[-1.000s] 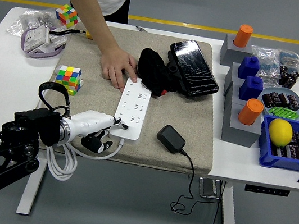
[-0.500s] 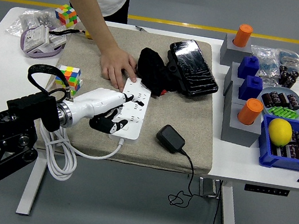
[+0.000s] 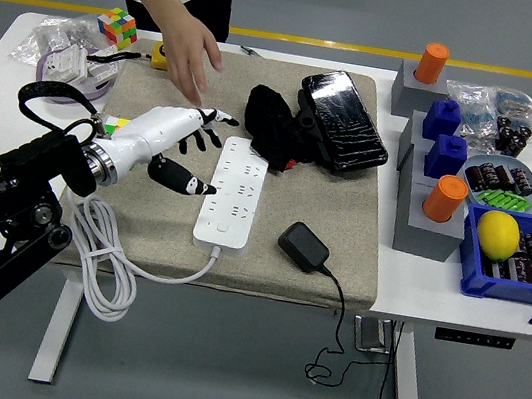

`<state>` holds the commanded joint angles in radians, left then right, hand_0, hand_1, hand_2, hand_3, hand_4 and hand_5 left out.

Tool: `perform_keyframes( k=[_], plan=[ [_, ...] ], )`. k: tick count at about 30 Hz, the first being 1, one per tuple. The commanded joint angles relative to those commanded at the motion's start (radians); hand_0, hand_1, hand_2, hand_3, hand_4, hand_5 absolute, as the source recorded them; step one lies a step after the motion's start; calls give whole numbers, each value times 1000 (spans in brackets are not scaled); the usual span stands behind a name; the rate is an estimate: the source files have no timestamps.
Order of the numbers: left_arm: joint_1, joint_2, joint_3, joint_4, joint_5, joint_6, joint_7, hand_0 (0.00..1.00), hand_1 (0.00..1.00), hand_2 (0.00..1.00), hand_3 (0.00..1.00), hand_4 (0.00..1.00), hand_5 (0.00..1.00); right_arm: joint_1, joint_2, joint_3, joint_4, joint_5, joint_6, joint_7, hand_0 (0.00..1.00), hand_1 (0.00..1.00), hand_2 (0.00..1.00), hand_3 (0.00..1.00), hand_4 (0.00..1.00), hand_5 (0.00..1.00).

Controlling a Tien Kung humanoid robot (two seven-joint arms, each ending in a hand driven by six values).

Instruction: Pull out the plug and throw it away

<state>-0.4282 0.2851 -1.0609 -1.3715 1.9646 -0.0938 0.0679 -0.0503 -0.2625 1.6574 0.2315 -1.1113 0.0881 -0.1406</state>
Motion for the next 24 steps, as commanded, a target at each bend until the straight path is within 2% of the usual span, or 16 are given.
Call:
perform_keyframes(
  k=[5, 6, 24],
  plan=[
    [21, -10, -74, 22, 4, 8, -8, 998, 998, 998, 998, 998, 843, -2, 0, 0, -1, 0, 1, -1, 575, 662, 673, 591, 998, 468],
    [24, -13, -91, 25, 6, 10, -10, 998, 998, 998, 998, 998, 985, -3, 0, 1, -2, -2, 3, -1, 575, 661, 675, 591, 998, 468],
    [39, -27, -148, 35, 19, 13, -7, 998, 998, 998, 998, 998, 975, -2, -1, 11, -1, -2, 1, -1, 575, 662, 674, 591, 998, 469]
  ],
)
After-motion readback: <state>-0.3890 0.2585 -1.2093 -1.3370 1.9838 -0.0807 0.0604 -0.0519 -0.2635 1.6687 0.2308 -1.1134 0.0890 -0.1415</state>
